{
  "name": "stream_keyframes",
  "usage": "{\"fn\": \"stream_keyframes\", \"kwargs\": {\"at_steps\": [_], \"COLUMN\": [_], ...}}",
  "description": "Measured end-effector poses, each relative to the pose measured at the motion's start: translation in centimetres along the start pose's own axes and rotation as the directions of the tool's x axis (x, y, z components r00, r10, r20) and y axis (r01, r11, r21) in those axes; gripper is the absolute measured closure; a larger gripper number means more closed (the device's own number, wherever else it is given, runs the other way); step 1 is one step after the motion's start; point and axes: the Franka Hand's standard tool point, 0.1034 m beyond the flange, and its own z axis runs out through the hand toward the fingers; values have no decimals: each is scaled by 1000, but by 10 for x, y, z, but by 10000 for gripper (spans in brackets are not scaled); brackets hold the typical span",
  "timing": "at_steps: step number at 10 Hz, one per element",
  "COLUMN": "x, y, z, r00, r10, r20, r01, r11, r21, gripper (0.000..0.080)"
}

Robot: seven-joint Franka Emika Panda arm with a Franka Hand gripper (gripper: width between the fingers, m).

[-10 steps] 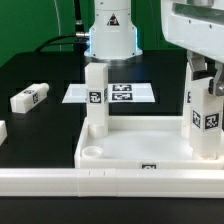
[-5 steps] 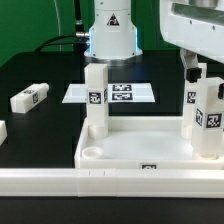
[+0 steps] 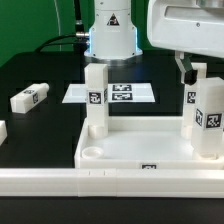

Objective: Assemble desk

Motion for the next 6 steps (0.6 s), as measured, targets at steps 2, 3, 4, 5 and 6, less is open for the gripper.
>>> {"fn": "stream_keyframes", "kwargs": {"at_steps": [2, 3, 4, 5, 6], "x": [1, 1, 1, 2, 2], "y": [0, 1, 1, 1, 2], "z": [2, 2, 3, 3, 3], "r00": [989, 975, 952, 925, 906], "r10": [-150, -224, -305, -379, -423], "r20": [-5, -5, -5, -5, -6], "r01": [150, 224, 305, 379, 423], "r11": [989, 975, 952, 925, 906], "r21": [1, 0, -1, -4, -8], "gripper": [151, 151, 151, 151, 151]}}
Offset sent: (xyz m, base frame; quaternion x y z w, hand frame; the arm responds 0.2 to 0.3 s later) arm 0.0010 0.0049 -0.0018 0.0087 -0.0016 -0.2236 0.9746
